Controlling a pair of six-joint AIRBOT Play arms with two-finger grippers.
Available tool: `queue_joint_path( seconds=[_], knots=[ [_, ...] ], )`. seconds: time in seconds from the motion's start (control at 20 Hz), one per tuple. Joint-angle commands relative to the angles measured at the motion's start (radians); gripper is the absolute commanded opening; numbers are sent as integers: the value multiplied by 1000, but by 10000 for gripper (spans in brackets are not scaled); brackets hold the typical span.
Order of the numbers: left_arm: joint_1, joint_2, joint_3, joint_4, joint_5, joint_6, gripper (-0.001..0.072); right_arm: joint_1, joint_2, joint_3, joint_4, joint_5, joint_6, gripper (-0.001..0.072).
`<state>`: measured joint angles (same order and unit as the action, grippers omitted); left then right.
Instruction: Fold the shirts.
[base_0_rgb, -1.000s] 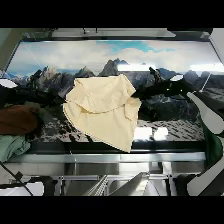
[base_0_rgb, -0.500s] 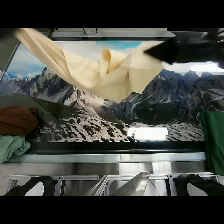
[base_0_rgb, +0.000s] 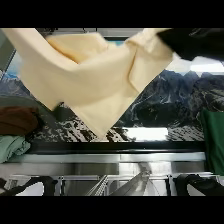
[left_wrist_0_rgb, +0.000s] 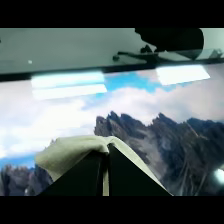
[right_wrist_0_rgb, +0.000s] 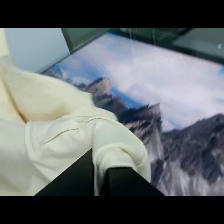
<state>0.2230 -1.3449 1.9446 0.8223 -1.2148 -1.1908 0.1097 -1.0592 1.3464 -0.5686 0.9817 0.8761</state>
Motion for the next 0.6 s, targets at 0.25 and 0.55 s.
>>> queue_joint_path(
  seconds=[0.25,0.55],
  knots=[
    [-38,-419,-33,-3,-230,-40,710,-111,-383,-160,-23,103,164,628],
    [-81,-241,-532,-6,-381,-101,710,-234,-510,-71,-38,113,142,569]
  ],
)
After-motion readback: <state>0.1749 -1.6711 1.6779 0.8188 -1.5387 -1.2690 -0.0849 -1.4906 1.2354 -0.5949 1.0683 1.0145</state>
